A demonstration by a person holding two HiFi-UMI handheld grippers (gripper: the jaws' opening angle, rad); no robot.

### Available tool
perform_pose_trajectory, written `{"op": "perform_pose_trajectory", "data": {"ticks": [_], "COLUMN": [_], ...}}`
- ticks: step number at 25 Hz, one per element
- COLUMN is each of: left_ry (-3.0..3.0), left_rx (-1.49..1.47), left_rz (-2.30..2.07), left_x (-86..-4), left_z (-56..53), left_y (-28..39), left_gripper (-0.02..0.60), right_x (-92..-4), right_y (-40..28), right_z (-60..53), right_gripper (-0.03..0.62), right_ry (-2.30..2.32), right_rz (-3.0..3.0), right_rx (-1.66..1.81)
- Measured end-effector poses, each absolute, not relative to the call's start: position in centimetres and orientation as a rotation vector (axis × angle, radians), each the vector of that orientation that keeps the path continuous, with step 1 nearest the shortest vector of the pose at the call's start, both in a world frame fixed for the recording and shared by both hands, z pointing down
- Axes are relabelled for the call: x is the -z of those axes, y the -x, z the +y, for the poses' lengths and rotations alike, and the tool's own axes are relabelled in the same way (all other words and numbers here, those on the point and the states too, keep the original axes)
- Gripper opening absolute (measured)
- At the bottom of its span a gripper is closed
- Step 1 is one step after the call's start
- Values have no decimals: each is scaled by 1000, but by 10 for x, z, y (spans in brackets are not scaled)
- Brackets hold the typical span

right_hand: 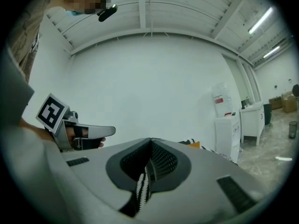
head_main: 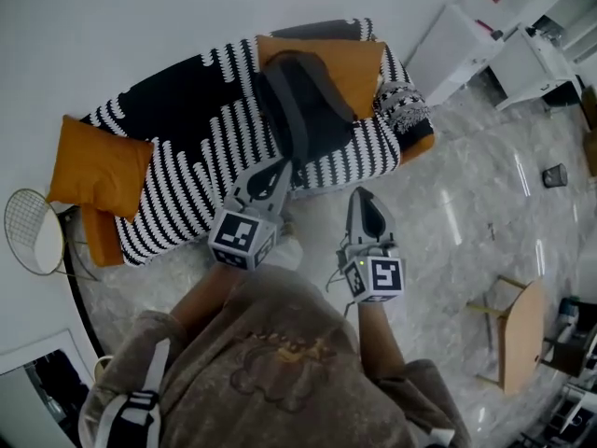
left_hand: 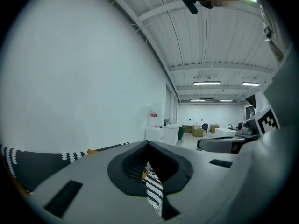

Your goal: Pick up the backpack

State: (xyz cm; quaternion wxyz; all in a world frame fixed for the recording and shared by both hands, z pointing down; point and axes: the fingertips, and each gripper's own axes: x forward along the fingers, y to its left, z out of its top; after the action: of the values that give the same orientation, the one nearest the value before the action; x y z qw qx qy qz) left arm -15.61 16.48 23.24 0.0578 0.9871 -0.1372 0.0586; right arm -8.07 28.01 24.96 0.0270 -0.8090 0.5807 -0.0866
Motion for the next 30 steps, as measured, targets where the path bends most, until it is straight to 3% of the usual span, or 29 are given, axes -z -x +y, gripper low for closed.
{"op": "perform_pose_trajectory", "data": {"ticks": [26, 29, 30], "left_ry": [-2929, -2901, -2894], "left_rx": [-213, -178, -157], "left_rz": [-630, -631, -635], "left_x": [-257, -257, -256], "left_z": [-11, -24, -28], "left_y": [14, -1, -6], "left_gripper": [19, 192, 267], "right_x": [-263, -267, -269], "right_y": [-70, -84, -88], "right_z": [69, 49, 43], "right_gripper": [8, 261, 299], "right_ry": [2290, 2248, 2230], "right_rz": [2084, 2110, 2125], "right_rx": [275, 334, 341]}}
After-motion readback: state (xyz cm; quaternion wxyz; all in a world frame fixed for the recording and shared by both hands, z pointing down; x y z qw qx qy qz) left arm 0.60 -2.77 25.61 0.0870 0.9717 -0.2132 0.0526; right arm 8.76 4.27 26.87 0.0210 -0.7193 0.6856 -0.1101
